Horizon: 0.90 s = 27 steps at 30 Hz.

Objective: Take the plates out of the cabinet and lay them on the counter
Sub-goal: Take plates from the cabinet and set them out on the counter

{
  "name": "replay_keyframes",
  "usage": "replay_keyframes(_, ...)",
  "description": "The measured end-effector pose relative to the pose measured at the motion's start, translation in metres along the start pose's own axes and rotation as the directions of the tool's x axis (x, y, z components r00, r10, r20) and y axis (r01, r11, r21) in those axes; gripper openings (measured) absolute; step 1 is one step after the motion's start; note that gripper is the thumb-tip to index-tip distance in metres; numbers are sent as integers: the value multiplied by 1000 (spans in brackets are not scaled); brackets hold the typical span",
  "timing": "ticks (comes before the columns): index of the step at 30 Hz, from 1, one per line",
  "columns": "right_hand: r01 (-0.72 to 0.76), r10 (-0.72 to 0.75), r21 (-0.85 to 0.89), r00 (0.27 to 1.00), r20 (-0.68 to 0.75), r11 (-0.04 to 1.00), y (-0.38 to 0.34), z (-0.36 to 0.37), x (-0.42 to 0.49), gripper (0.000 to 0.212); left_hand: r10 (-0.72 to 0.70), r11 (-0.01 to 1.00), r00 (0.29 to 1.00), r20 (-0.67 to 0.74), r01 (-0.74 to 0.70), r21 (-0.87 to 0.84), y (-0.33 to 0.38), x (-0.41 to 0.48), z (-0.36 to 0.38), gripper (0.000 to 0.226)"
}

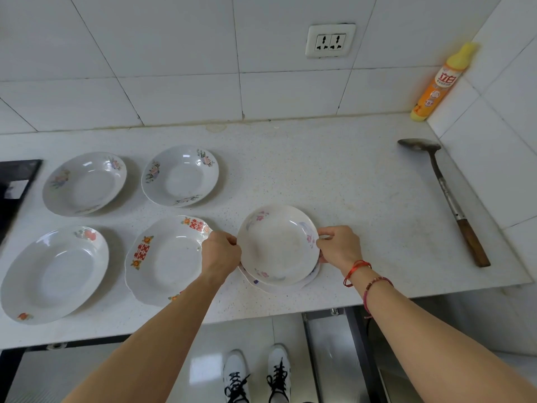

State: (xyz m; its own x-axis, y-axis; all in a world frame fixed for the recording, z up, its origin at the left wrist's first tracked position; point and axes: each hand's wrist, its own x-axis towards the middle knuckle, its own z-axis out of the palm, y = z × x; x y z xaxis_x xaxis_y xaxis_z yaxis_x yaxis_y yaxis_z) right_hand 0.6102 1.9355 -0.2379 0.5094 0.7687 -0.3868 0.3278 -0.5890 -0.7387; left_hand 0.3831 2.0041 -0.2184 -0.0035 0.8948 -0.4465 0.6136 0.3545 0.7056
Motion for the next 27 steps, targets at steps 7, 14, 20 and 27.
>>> replay_keyframes(7,6,-3,81,999,-43,997,-35,-14,9,30,36,998,999,5,-36,-58,27,17,-17,29)
replay_keyframes(14,32,-23,114,997,-76,993,-70,-18,38,30,72,993,997,-28,-75,-90,58,53,-28,28)
replay_keyframes(20,40,-33,92,996,-85,995,-87,-11,76,33,88,994,995,-54,-91,-55,71,98,-24,26)
replay_keyframes(27,40,-34,85,997,-65,996,-100,1,127,29,111,994,993,-49,-111,1,82,151,-12,26)
